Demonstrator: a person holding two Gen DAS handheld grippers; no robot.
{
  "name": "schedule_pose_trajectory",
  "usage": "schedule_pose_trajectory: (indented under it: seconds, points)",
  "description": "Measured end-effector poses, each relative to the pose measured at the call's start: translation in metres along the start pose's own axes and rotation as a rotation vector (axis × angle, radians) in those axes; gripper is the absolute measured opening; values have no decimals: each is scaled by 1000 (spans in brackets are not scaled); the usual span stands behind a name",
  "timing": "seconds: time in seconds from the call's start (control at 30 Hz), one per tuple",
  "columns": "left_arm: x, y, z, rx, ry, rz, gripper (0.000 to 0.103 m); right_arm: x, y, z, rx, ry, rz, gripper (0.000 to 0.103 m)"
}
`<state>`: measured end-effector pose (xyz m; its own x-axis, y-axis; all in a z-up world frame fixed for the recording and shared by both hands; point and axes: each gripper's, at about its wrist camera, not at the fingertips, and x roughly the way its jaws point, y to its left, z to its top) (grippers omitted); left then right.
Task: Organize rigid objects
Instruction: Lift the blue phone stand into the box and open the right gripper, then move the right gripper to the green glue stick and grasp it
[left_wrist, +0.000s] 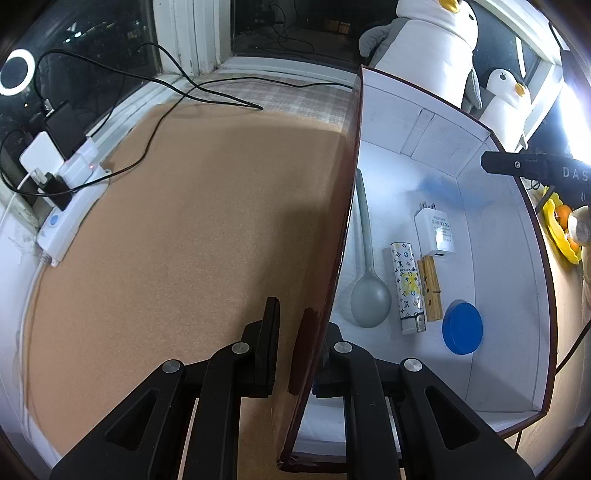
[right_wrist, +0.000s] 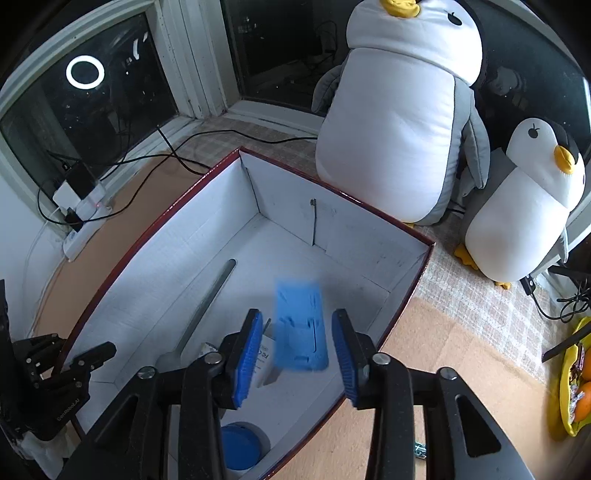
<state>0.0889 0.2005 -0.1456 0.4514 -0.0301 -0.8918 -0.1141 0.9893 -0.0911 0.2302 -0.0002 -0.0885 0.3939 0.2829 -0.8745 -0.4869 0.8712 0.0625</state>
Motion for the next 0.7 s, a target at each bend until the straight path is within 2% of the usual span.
schedule_pose_trajectory:
  seconds: [0.37, 0.7]
  points:
    - [0, 0, 0, 3, 1, 4, 12, -21, -8, -12, 28, -25, 43, 41]
    - [2, -1, 1, 14, 9, 15, 12, -51, -55, -46, 127, -40, 57, 42]
